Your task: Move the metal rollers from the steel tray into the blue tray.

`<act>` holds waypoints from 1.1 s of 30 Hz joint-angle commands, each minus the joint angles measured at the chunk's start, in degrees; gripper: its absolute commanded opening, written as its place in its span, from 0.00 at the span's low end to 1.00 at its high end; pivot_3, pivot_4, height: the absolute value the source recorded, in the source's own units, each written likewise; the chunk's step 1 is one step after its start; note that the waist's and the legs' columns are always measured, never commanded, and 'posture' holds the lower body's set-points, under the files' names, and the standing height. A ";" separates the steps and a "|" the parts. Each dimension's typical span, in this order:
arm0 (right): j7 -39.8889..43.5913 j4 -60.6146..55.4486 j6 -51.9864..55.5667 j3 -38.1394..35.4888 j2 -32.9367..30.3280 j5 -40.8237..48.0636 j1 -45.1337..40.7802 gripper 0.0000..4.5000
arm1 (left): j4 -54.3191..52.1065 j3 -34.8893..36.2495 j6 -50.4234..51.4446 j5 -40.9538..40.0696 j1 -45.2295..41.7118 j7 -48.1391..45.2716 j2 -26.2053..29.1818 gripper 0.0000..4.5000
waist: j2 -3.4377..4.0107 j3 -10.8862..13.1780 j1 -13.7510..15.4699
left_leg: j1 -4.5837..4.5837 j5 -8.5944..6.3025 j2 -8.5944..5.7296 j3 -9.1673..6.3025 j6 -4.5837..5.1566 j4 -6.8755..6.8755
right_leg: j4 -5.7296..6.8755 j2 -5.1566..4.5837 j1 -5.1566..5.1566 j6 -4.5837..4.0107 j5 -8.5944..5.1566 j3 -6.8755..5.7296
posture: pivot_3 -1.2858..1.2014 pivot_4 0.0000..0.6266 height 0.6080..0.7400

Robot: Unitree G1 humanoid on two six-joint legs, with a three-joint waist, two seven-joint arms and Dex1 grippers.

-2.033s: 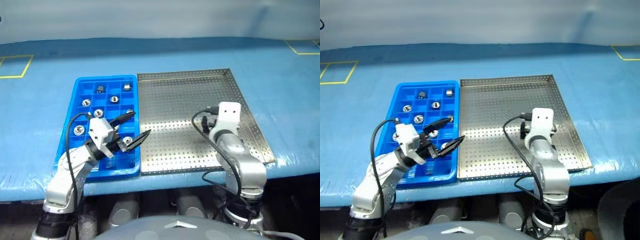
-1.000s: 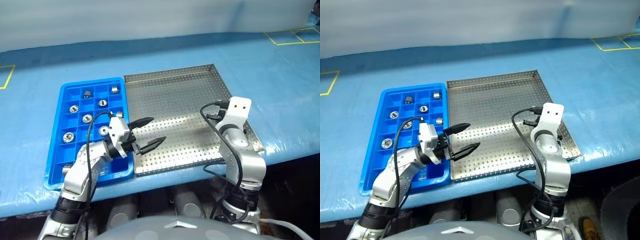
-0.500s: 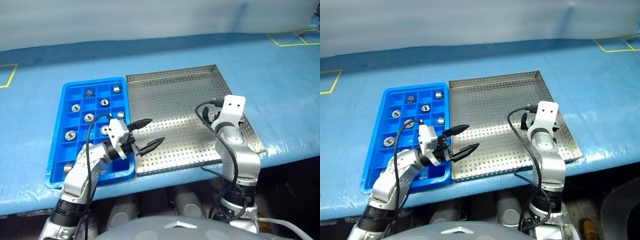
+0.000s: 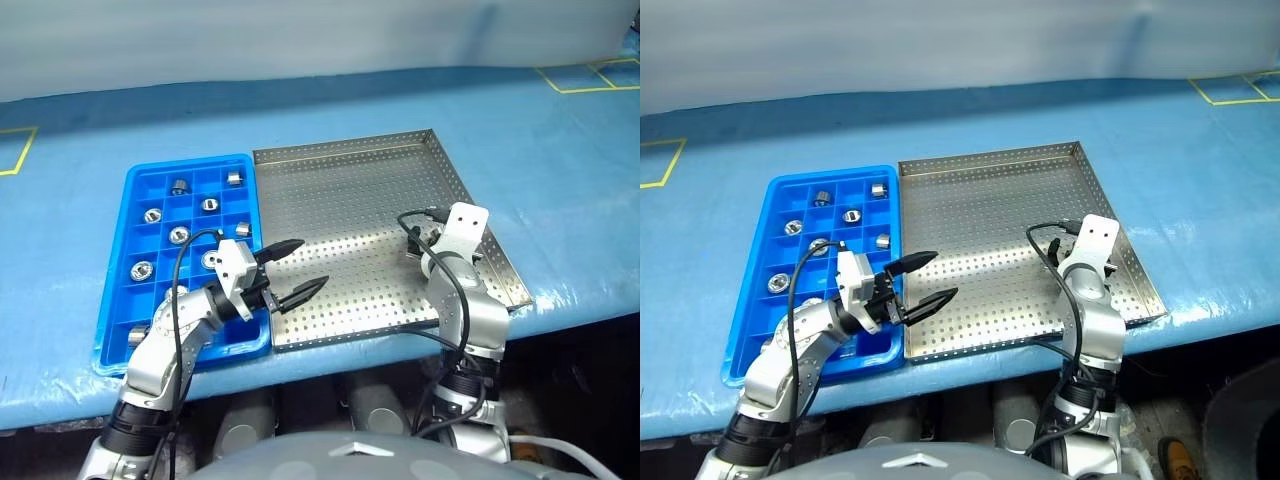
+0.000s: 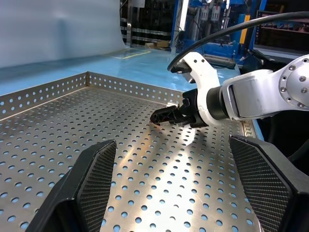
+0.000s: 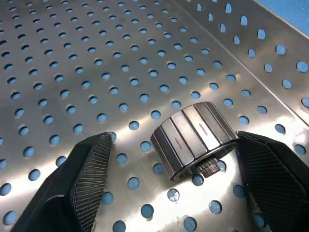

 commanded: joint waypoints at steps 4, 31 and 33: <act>0.48 -4.54 -0.24 2.35 0.06 0.32 -0.69 0.50 | -1.73 1.05 -0.61 -0.55 0.35 0.42 -0.06 0.91 | 0.00 0.00 0.24 | 0.01 -0.01 0.00 0.03 0.01 0.00 | 0.00 0.02 0.00 0.02 0.01 0.05 | 0.47 0.24 1.00; 34.10 -9.12 12.42 41.51 -2.97 15.89 -12.53 0.42 | -16.83 25.12 -9.55 -2.75 32.57 9.15 -1.35 0.91 | -0.14 0.03 8.11 | -0.04 -0.12 -0.05 -0.18 0.11 -0.03 | -0.09 -0.33 -0.03 -0.46 -0.33 -0.40 | 0.63 0.24 1.00; 36.29 -7.73 11.92 43.02 -3.79 16.55 -12.56 0.42 | -17.32 25.96 -10.23 -2.79 34.86 9.07 -1.51 0.91 | -0.16 0.03 8.70 | -0.05 -0.12 -0.07 -0.23 0.11 -0.03 | -0.08 -0.32 -0.01 -0.42 -0.38 -0.49 | 0.63 0.24 1.00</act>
